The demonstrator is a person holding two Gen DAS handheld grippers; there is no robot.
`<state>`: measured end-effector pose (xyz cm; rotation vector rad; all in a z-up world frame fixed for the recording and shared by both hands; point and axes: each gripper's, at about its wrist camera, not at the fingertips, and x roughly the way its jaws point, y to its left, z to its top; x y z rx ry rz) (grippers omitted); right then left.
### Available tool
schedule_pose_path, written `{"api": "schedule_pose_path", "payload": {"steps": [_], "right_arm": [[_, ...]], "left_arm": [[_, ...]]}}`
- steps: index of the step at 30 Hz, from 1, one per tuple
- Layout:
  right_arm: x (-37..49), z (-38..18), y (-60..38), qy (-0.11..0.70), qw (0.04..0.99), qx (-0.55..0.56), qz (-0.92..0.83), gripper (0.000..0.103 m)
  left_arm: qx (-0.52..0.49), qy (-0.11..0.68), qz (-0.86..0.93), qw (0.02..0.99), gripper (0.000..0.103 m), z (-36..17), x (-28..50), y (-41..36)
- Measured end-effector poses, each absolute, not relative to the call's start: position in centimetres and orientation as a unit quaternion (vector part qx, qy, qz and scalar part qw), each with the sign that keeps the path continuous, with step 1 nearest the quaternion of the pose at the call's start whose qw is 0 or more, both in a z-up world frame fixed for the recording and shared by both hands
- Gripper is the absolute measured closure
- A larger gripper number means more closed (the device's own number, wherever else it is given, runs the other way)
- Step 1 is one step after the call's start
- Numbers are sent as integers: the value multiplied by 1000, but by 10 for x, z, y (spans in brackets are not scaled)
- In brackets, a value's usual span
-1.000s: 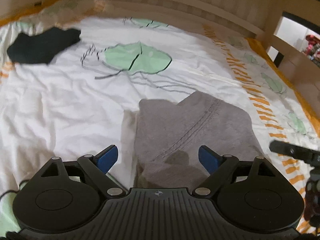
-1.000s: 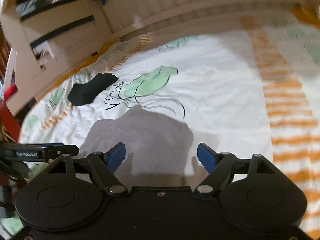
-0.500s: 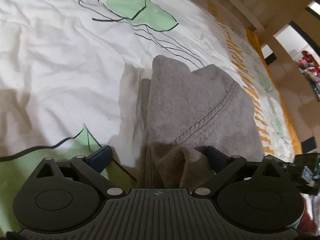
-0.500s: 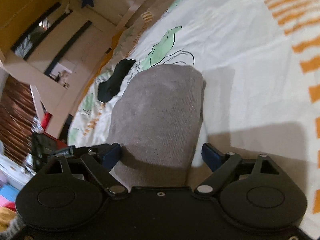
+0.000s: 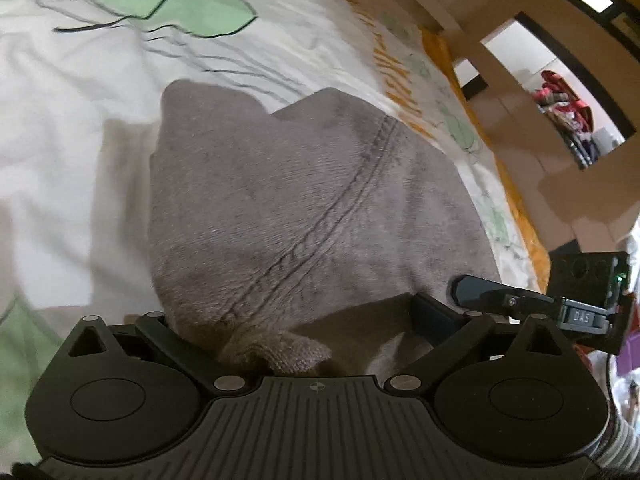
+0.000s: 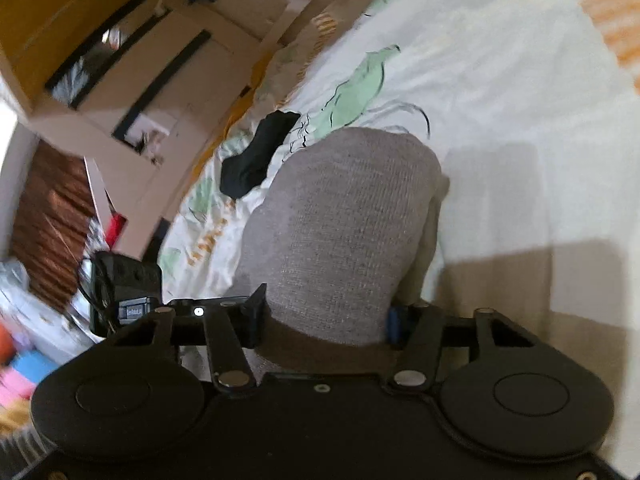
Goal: Fold large clothes
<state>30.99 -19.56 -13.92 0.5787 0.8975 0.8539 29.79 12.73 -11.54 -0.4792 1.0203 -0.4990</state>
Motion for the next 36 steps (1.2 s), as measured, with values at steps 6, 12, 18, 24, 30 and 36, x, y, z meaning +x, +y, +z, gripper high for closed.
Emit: {"api": "schedule_pose_path", "payload": {"steps": [6,12,18,24,30,36], "right_arm": [[337,-112,-241,411,797,229,379,43],[364,-89,-314,407,835,198,314,43],[375,-113,-364,423,866,179,199,27],[354,-117,-352,388,896,151,156,14],[325,-73,-336,327,925,111,156,3],[287,-54,-316,307,932,107,159,1]], "left_arm": [[-236,462,-267,812,2,-111,334,63],[-205,456,-291,816,9,-112,385,-18],[-105,450,-233,856,7,-115,391,-52],[-75,429,-185,881,8,-97,368,-49],[-18,373,-112,921,8,-53,322,-56],[5,340,-62,938,8,-26,273,-69]]}}
